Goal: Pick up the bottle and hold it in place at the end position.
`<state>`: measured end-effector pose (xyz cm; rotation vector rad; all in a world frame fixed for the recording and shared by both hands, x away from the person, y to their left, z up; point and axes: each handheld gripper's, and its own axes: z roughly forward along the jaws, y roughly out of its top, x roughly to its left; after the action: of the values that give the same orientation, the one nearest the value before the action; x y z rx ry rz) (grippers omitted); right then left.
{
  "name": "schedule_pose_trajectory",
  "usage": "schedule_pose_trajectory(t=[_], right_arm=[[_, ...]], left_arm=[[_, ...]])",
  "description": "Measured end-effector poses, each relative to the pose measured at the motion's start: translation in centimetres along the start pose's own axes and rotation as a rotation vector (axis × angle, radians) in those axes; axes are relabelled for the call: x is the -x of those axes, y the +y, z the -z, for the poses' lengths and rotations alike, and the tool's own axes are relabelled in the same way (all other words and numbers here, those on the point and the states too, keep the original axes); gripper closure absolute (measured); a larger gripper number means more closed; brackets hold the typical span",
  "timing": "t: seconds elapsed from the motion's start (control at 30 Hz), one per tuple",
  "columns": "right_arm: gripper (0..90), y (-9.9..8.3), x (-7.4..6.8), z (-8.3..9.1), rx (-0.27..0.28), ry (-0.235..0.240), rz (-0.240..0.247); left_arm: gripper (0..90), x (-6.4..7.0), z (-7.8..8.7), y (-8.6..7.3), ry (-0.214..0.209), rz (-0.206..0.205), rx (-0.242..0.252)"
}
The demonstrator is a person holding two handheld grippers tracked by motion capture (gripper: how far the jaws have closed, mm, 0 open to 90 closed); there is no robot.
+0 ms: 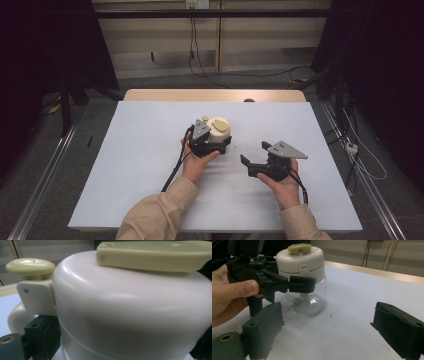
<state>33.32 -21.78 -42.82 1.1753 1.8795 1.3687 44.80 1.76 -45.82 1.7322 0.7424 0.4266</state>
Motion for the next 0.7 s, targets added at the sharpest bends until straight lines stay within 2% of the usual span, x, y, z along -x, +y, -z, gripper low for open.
schedule_pose_trajectory(t=[0.7], right_arm=[[8.2,1.0,-0.1,-1.2,-0.005,0.007,-0.001]], left_arm=[[5.4,0.1,0.0,0.0,0.003,-0.005,-0.005]])
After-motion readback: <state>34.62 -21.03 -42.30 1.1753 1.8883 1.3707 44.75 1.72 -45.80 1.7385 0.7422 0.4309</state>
